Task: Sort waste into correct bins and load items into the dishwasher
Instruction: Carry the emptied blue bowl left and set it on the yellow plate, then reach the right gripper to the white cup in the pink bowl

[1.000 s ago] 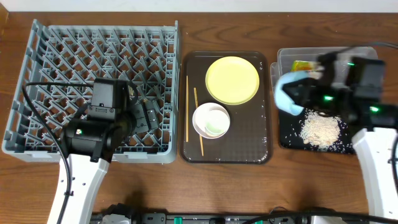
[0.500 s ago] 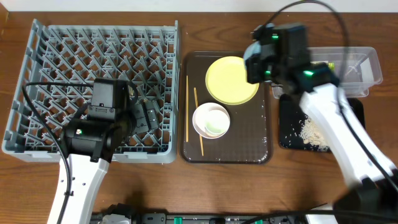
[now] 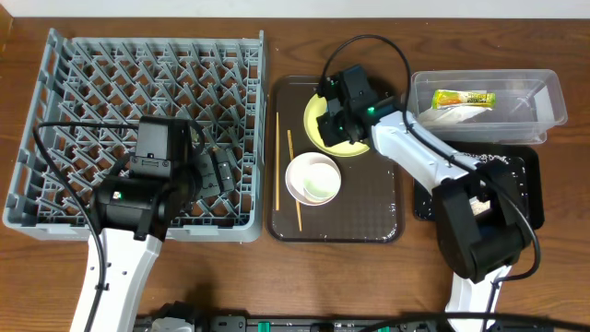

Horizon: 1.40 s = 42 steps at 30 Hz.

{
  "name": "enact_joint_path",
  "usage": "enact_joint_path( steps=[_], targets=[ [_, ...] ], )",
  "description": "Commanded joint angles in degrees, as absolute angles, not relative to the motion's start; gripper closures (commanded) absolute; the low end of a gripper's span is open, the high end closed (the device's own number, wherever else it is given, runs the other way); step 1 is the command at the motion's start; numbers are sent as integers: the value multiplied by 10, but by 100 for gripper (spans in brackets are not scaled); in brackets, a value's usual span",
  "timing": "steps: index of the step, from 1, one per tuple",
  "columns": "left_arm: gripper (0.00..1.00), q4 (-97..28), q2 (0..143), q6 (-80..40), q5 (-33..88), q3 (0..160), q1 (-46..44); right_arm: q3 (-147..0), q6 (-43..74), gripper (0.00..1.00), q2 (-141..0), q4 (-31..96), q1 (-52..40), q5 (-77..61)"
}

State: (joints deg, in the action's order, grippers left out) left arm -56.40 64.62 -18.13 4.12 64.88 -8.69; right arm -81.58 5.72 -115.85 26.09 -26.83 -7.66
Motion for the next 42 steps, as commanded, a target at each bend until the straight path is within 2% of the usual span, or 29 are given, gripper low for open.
enact_joint_path(
  steps=[1,7,14,17,19,21,29,32,38,42],
  targets=[
    [6,-565,647,-178,38,658,-88,-828,57,82,-1154,283,-277,-73],
    [6,-565,647,-178,38,658,-88,-872,57,77,-1119,362,-273,-73],
    [5,-562,647,-178,38,658,-88,-912,58,62,-1036,460,-264,-73],
    [5,-552,647,-178,39,658,-88,-912,88,62,-1005,500,-253,-73],
    [5,-531,648,-178,41,658,-90,-912,132,68,-984,545,-228,-73],
    [5,-513,648,-176,41,658,-97,-912,153,67,-972,568,-205,-75],
    [9,-451,686,-150,40,658,-175,-912,147,64,-945,625,-118,-149],
    [10,-445,707,-150,40,658,-195,-912,98,63,-945,641,-96,-205],
    [10,-449,714,-151,40,658,-198,-910,65,59,-948,648,-130,-228],
    [10,-466,699,-154,38,658,-186,-903,69,58,-963,642,-192,-176]
  ],
)
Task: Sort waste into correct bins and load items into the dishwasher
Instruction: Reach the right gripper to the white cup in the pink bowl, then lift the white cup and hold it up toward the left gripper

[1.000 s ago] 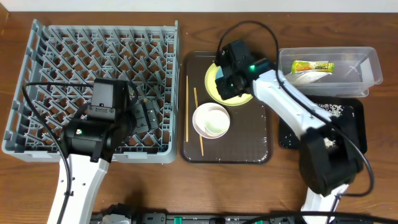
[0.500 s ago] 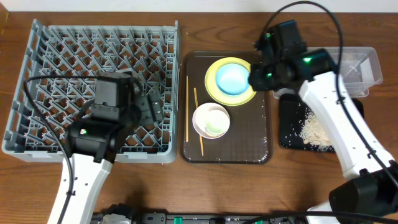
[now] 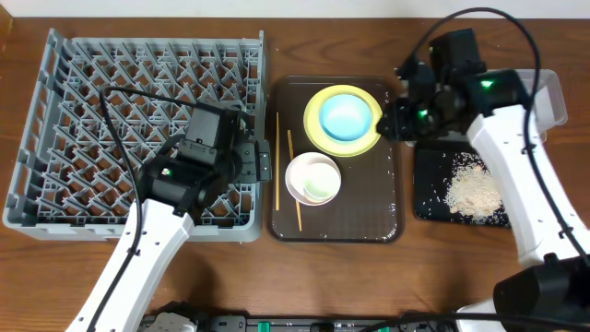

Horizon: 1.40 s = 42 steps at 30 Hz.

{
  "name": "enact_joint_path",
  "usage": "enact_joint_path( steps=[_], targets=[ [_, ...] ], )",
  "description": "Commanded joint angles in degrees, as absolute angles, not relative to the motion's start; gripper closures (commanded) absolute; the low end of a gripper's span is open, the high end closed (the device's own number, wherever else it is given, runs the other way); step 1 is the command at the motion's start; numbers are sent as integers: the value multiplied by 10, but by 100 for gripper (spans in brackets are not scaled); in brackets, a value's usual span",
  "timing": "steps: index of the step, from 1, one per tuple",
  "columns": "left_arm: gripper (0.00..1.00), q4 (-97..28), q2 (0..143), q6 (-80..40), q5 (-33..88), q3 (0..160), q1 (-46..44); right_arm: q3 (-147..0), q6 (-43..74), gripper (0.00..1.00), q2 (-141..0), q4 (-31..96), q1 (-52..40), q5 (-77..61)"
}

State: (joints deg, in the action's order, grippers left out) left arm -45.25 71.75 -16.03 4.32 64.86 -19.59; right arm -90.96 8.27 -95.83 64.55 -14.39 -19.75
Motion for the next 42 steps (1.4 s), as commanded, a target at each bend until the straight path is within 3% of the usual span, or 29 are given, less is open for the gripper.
enact_joint_path(
  steps=[1,15,18,23,31,32,34,35,42],
  targets=[
    [9,-473,695,-155,38,658,-180,-900,76,58,-967,641,-206,-161],
    [9,-533,681,-192,111,658,-53,-888,136,67,-1094,619,-325,-77],
    [9,-535,681,-192,112,658,-53,-888,148,83,-1126,621,-327,-78],
    [9,-536,681,-192,112,658,-53,-888,157,99,-1136,621,-324,-77],
    [9,-535,681,-192,139,658,-53,-902,141,99,-1099,619,-302,-88],
    [12,-532,681,-192,155,658,-53,-912,132,99,-1086,621,-295,-105],
    [29,-521,681,-191,191,658,-53,-931,116,99,-1061,621,-276,-150],
    [43,-513,681,-192,209,658,-53,-941,114,99,-1049,619,-266,-171],
    [89,-421,685,-192,357,658,-53,-975,117,99,-983,586,-153,-337]
  ],
)
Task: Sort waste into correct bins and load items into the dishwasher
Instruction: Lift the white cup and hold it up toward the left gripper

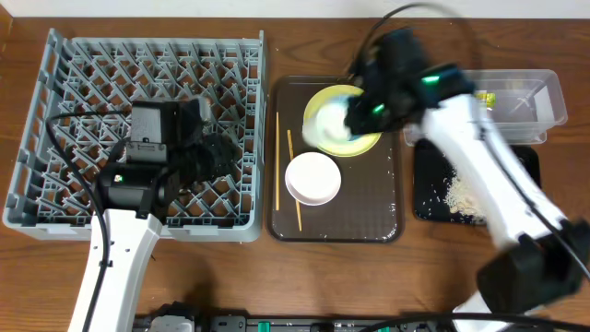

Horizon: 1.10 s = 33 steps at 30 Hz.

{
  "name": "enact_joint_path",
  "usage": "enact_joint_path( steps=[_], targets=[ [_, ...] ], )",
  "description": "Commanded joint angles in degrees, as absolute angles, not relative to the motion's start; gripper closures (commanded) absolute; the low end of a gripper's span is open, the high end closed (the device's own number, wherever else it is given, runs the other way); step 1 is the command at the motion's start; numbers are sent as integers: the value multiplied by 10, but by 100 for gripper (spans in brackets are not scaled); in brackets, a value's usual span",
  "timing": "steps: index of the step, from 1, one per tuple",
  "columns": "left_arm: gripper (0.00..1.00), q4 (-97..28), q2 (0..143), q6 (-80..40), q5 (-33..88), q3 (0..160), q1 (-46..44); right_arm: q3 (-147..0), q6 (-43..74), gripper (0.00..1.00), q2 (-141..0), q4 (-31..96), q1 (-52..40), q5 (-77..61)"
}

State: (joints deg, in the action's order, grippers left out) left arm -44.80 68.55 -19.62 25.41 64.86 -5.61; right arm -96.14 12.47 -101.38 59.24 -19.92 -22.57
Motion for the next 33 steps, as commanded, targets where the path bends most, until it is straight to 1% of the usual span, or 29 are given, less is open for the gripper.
enact_joint_path(
  steps=[1,4,6,10,13,15,16,17,18,20,21,22,24,26,33],
  targets=[
    [93,-404,686,-192,384,658,-53,-975,119,99,-981,583,-138,-367],
    [93,-339,693,-201,487,658,-51,-974,119,99,-982,580,-100,-470],
    [93,-294,697,-229,535,658,-51,-974,119,99,-982,580,-83,-511],
    [93,-237,703,-310,550,658,-51,-974,119,99,-982,573,-72,-565],
    [93,-203,708,-401,551,658,-51,-974,119,99,-982,572,-71,-604],
    [93,-183,712,-431,563,658,-51,-974,119,99,-982,572,-72,-623],
    [89,-171,715,-441,575,658,-50,-974,119,99,-982,571,-71,-633],
    [63,-162,717,-448,585,658,-50,-974,119,99,-982,569,-71,-643],
    [34,-154,719,-451,594,658,-50,-974,119,99,-982,565,-71,-653],
    [33,-139,722,-451,610,658,-50,-974,119,99,-982,561,-72,-664],
    [29,-135,725,-451,614,658,-50,-974,119,99,-982,561,-71,-666],
    [22,-134,725,-452,615,658,-50,-974,119,99,-982,561,-71,-667],
    [18,-129,726,-452,616,658,-51,-974,119,99,-982,561,-73,-687],
    [17,-112,727,-451,631,658,-51,-974,119,99,-982,556,-75,-712],
    [16,5,727,-452,713,658,-51,-974,119,99,-982,523,-83,-808]
  ],
)
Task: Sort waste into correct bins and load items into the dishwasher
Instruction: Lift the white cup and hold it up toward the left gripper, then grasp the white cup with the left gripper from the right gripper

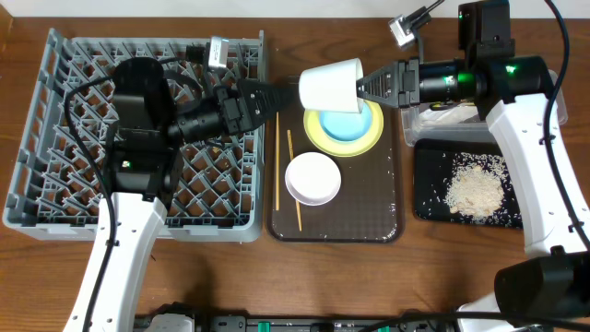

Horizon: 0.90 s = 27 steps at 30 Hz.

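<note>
A white cup (330,85) hangs on its side in the air above the yellow plate (318,138) and the blue bowl (355,124) on it. My right gripper (369,85) reaches in from the right and is shut on the cup's narrow end. From the left, my left gripper (290,94) has its fingertips at the cup's wide rim; whether they grip it cannot be told. The grey dishwasher rack (55,120) lies at the left under the left arm. A white bowl (313,178) and chopsticks (277,161) rest on the brown tray (369,212).
A black tray (424,207) with spilled rice (475,189) sits at the right. Behind it, a clear bin (433,118) is mostly covered by the right arm. Cables loop over the rack and the table's back edge.
The right gripper was low over the yellow plate; now it holds the white cup in the air, pointing left. The left gripper has left the rack's middle and reaches right to the cup's rim.
At first the right gripper was down at the yellow plate and a cup stood in the white bowl. Then it was over the black tray, where rice now lay. Later it was back over the plate, the bowl without its cup. Now both grippers meet at the raised cup.
</note>
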{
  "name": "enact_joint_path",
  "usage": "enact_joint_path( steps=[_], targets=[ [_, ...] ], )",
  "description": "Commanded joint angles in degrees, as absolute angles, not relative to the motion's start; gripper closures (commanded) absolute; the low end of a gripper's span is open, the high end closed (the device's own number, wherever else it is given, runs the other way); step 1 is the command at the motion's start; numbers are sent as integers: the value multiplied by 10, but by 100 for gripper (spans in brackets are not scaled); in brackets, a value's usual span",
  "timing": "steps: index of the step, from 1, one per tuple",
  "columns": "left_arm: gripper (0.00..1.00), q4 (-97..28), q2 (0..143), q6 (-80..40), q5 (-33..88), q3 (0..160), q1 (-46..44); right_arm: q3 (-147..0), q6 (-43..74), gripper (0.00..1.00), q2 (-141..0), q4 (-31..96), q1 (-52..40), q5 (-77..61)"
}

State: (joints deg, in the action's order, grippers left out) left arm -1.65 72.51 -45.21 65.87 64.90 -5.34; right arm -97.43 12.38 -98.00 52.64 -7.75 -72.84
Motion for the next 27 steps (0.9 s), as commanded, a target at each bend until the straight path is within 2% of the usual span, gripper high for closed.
enact_joint_path(
  steps=[1,7,19,27],
  targets=[
    [16,18,727,-454,721,658,-51,-974,119,99,-982,522,-85,-822],
    [16,49,728,-456,729,658,-65,-974,119,99,-982,505,-98,-874],
    [16,116,728,-493,740,658,-102,-974,119,99,-982,496,-128,-864],
    [21,145,728,-516,744,658,-108,-974,119,99,-982,497,-133,-861]
  ],
)
